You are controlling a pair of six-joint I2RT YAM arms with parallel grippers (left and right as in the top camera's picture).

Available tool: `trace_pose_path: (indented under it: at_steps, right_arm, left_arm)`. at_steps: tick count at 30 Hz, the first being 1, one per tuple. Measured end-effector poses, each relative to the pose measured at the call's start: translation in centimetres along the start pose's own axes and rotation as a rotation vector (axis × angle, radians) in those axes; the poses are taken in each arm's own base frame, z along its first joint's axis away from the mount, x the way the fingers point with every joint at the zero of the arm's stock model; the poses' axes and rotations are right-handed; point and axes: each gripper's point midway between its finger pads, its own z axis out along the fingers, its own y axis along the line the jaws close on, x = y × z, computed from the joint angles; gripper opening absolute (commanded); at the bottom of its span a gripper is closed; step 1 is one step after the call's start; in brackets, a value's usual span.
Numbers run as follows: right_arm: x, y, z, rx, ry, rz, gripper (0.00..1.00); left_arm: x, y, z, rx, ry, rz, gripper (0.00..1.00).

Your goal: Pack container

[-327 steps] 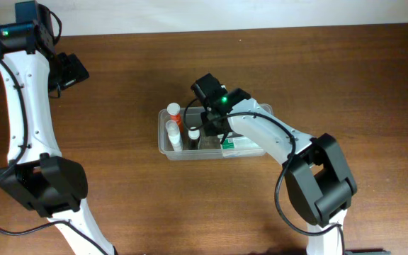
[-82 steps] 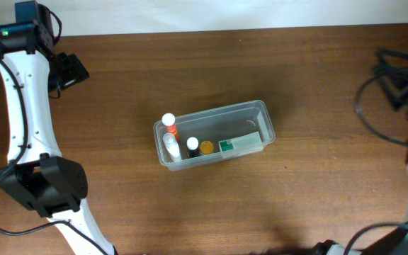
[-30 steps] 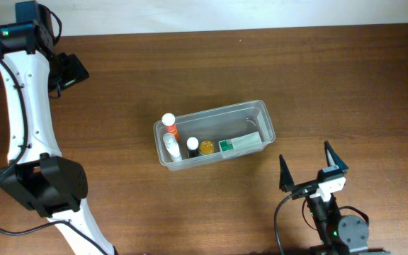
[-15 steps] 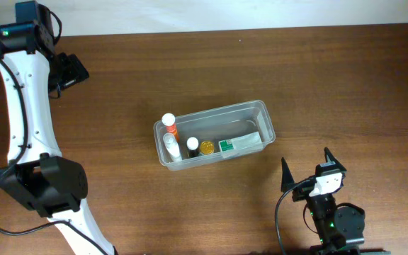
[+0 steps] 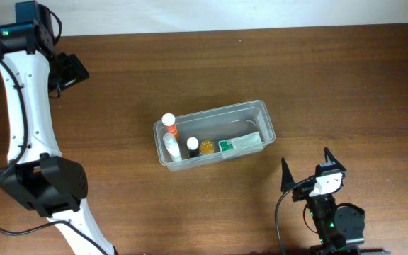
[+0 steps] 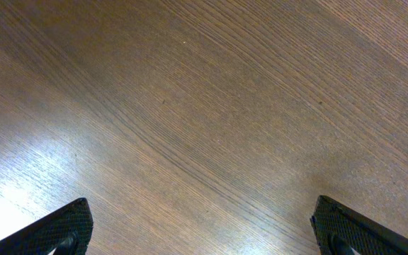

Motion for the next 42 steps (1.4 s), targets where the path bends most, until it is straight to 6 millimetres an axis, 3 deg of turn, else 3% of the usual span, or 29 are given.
trace_pose_path:
  at_steps: [15, 21, 24, 29, 34, 37, 38, 42]
  right_arm:
    - [0.0, 0.0, 0.0, 0.000, 0.000, 0.000, 0.98]
    - [0.0, 0.0, 0.0, 0.000, 0.000, -0.001, 0.98]
    - [0.0, 0.0, 0.0, 0.000, 0.000, 0.000, 0.98]
    - [0.0, 0.0, 0.0, 0.000, 0.000, 0.000, 0.98]
    - [0.0, 0.0, 0.0, 0.000, 0.000, -0.001, 0.98]
    - [0.0, 0.0, 0.0, 0.000, 0.000, -0.001, 0.98]
    - [0.0, 0.0, 0.0, 0.000, 0.000, 0.000, 0.98]
    - [0.0, 0.0, 0.0, 0.001, 0.000, -0.002, 0.99]
  left_arm:
    - [0.2, -0.5, -0.1, 0.003, -0.001, 0.011, 0.99]
    - [1.7, -4.2, -1.0, 0.032, -0.011, 0.099, 0.99]
    - [2.9, -6.6, -2.4, 0.061, -0.032, 0.156, 0.99]
    - [4.7, -9.1, -7.0, 0.133, -0.111, 0.227, 1.00]
    - [6.6, -9.6, -13.4, 0.231, -0.225, 0.266, 0.99]
    - [7.6, -7.8, -18.6, 0.309, -0.328, 0.251, 0.99]
    - [7.8, -7.3, -19.5, 0.323, -0.346, 0.245, 0.99]
    - [10.2, -3.0, -25.4, 0.408, -0.457, 0.211, 1.00]
